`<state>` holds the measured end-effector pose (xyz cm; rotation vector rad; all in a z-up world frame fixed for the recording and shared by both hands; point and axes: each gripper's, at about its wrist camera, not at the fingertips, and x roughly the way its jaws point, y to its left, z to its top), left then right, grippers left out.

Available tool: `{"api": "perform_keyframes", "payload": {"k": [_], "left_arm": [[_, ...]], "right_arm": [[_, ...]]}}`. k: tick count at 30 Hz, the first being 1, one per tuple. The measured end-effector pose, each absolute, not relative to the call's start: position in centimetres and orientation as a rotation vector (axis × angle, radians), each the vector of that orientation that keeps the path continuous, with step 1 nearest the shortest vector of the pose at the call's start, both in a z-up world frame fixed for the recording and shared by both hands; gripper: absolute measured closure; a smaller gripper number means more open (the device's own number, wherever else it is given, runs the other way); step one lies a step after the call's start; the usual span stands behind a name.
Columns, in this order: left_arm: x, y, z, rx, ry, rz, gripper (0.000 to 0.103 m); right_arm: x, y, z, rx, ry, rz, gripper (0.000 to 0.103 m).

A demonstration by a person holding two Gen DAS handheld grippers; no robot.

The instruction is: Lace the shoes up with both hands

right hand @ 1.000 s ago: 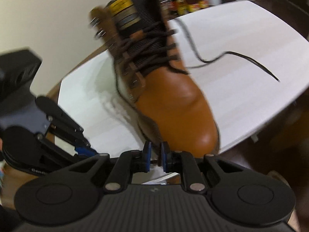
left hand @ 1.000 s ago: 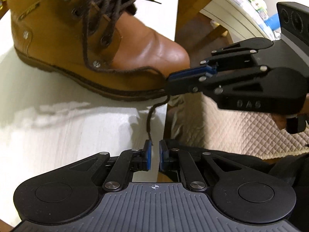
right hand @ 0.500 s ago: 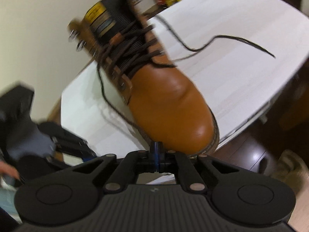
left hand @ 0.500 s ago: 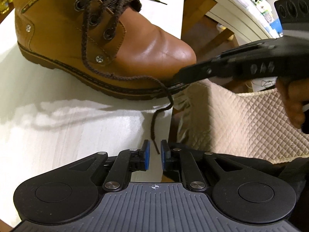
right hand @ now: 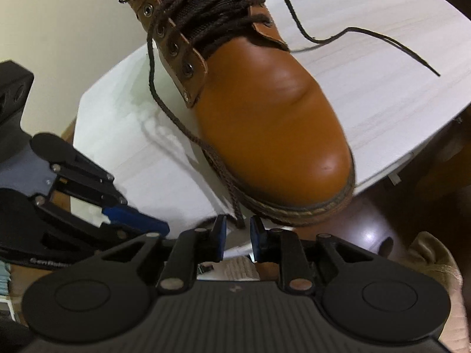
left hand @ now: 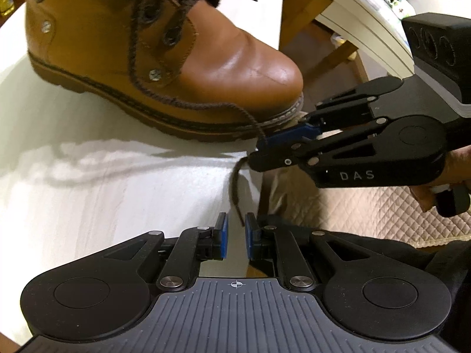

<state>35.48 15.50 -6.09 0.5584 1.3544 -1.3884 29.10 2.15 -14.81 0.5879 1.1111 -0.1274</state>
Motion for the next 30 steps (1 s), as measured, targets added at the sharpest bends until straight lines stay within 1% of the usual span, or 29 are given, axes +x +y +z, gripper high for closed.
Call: {"api": "perform_keyframes", "payload": {"k": [1,6,11,17,18,19,20,21,22,24,25,26,30], "left_arm": [[35.6,15.6,-5.9,0.544,1.353,-1.391,0.092],[36.1,15.4,-5.0,0.509,1.316,-1.414,0.089],[36.1,14.9,-4.4,0.51,1.275,-1.429,0.089],[35.9,14.9,-4.2,0.531,1.255,-1.459,0.089],[35.9,14.9,-4.1,0.53,1.264,-1.472,0.09],[35.9,14.9,-4.1,0.527,1.273,-1.484,0.097],[35.9,15.0,-3.9,0.522,1.28,-1.489,0.1],[35.9,15.1,-3.6,0.516,1.285,-1.49,0.1],[35.9,15.2,-3.4,0.51,1.29,-1.49,0.1],[36.0,15.4,-2.9,0.498,1.3,-1.492,0.1],[36.0,15.5,-2.6,0.492,1.305,-1.493,0.1],[36.0,15.6,-2.4,0.486,1.31,-1.494,0.1],[36.2,16.2,-2.1,0.466,1.327,-1.483,0.1]], "right_arm": [[29.0,1.9,-14.7,0.609,1.105,-0.124,0.099],[28.5,0.1,-12.9,0.754,1.072,-0.105,0.099],[28.0,-1.7,-10.9,0.861,1.048,-0.095,0.099],[27.6,-2.1,-8.7,0.904,1.042,-0.061,0.099],[27.8,-2.3,-8.5,0.916,1.041,-0.054,0.099],[27.9,-2.4,-8.4,0.922,1.04,-0.05,0.099],[27.9,-2.5,-8.3,0.925,1.039,-0.052,0.099],[27.9,-2.7,-8.2,0.931,1.037,-0.059,0.099],[27.8,-2.9,-8.2,0.939,1.034,-0.069,0.098],[27.4,-3.6,-8.8,1.019,1.016,-0.115,0.091],[27.0,-4.0,-9.5,1.088,0.999,-0.149,0.084],[26.9,-4.2,-10.1,1.138,0.986,-0.164,0.082],[25.8,-4.0,-12.0,1.313,0.962,-0.15,0.08]]}}
